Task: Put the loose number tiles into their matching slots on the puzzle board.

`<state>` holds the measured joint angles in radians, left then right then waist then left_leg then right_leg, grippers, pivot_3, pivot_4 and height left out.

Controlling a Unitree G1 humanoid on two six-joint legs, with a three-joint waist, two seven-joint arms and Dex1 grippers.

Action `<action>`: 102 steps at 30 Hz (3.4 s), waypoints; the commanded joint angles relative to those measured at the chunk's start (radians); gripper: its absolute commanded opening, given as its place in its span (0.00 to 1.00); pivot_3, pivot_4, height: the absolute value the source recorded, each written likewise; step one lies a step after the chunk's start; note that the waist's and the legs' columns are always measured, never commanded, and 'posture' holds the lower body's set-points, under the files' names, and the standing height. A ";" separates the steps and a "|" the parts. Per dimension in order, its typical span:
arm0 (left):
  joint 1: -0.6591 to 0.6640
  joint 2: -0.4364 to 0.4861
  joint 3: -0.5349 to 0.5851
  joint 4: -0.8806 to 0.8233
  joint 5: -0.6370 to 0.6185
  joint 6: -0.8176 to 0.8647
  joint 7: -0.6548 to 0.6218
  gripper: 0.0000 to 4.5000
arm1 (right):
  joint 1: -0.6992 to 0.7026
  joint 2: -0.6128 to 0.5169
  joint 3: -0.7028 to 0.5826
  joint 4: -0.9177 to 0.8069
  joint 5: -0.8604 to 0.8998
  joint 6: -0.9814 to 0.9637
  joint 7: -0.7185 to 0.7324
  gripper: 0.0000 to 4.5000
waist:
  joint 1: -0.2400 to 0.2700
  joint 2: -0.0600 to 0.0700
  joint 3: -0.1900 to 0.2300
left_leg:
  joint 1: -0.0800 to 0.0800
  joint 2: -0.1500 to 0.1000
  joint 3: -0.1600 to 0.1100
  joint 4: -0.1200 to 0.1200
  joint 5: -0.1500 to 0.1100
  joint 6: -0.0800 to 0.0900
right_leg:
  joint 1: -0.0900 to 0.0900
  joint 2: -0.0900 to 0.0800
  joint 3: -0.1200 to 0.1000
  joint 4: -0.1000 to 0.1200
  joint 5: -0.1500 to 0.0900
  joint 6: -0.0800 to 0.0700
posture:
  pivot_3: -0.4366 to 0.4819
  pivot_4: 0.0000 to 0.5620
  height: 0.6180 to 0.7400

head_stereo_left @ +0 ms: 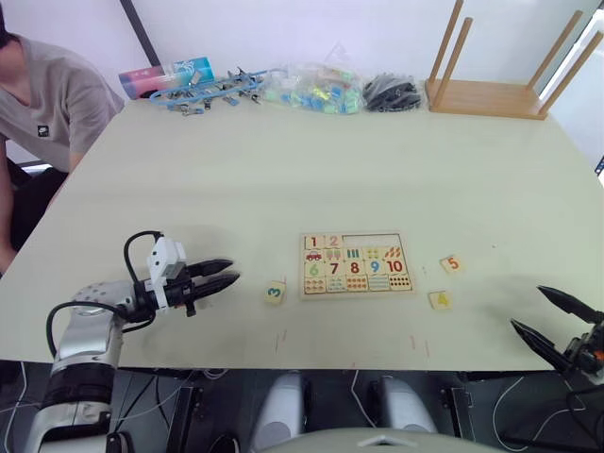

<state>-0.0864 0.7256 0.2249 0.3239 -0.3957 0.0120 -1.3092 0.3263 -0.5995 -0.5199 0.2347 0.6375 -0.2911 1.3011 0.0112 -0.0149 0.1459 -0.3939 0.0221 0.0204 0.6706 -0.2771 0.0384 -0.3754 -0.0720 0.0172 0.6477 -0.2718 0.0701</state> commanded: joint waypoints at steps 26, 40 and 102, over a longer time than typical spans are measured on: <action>0.268 0.009 0.145 -0.197 -0.111 -0.013 0.015 0.99 | -0.042 -0.061 -0.042 0.059 0.028 0.053 0.142 1.00 | 0.001 0.002 -0.001 | 0.000 0.000 0.000 -0.001 0.000 0.000 | 0.000 -0.010 -0.002 -0.001 0.000 -0.001 | 0.48 0.27 1.00; 0.272 -0.003 0.119 -0.233 -0.107 -0.005 0.031 0.99 | -0.069 -0.070 -0.043 0.071 0.030 0.058 0.170 1.00 | 0.000 0.002 -0.001 | 0.000 -0.001 0.000 -0.002 0.000 0.000 | 0.000 -0.012 -0.001 -0.002 0.000 -0.001 | 0.48 0.27 1.00; 0.471 -0.374 -0.354 -1.155 0.234 0.821 1.229 0.50 | -0.023 -0.137 0.054 -0.033 0.155 0.057 0.313 1.00 | 0.003 0.005 -0.003 | 0.000 -0.003 -0.002 -0.002 -0.001 0.001 | 0.004 -0.010 0.000 -0.006 -0.002 -0.005 | 0.48 0.27 1.00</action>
<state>0.3629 0.3497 -0.1215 -0.8658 -0.1869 0.8707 -0.0762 0.3034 -0.7220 -0.4535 0.2088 0.7649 -0.2200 1.6082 0.0146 -0.0098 0.1430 -0.3939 0.0187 0.0186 0.6689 -0.2779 0.0394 -0.3718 -0.0842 0.0177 0.6414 -0.2741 0.0655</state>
